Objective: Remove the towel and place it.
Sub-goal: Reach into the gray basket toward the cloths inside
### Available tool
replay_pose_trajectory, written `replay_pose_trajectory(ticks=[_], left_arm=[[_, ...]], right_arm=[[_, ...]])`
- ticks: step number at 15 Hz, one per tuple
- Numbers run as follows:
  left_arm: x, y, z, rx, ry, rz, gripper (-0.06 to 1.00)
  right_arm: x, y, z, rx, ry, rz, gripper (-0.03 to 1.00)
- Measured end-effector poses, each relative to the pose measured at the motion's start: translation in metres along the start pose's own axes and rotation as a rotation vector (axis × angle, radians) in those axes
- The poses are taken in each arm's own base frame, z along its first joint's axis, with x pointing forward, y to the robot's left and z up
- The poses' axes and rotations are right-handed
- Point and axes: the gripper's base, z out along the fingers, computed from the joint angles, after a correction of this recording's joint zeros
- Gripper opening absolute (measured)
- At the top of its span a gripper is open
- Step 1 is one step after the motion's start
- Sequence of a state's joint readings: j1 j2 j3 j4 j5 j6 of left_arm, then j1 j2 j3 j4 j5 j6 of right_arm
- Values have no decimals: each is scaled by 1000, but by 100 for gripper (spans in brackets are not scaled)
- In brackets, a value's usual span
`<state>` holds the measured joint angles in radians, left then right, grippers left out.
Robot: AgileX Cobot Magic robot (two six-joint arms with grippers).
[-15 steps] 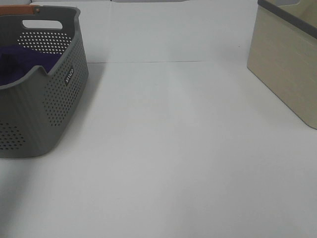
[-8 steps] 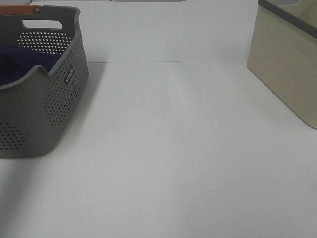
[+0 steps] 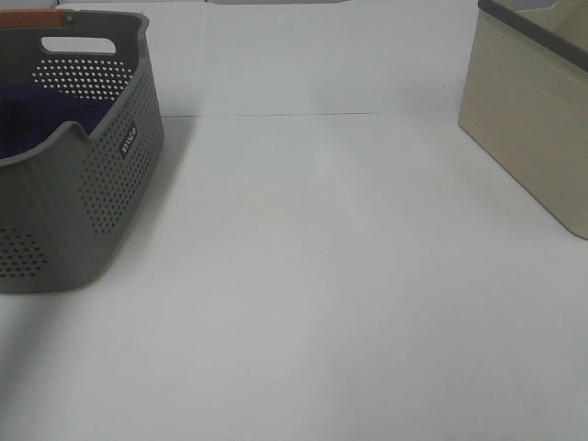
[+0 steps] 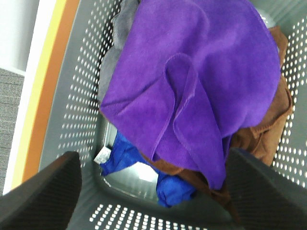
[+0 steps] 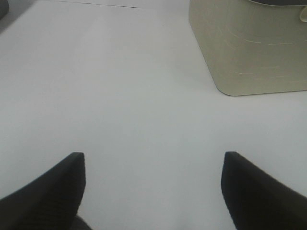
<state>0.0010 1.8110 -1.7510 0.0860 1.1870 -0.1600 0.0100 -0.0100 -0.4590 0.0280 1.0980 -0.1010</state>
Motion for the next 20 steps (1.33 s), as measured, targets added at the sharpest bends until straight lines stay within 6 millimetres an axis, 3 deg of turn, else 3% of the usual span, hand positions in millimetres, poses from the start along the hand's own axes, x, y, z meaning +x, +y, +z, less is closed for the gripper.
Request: replay_pose_trajectory(ticks=[4, 8, 9, 20], left_arm=[[-20, -6, 36, -6, 50, 2, 76], [-19, -23, 70, -7, 119, 31, 76], [-17, -29, 87, -11, 155, 36, 76], [-18, -37, 147, -4, 145, -19, 75]], right_arm=[[0, 0, 0, 0, 0, 0, 70], [0, 0, 0, 0, 0, 1, 70], [0, 0, 0, 0, 0, 1, 70], [0, 0, 0, 0, 0, 1, 70]])
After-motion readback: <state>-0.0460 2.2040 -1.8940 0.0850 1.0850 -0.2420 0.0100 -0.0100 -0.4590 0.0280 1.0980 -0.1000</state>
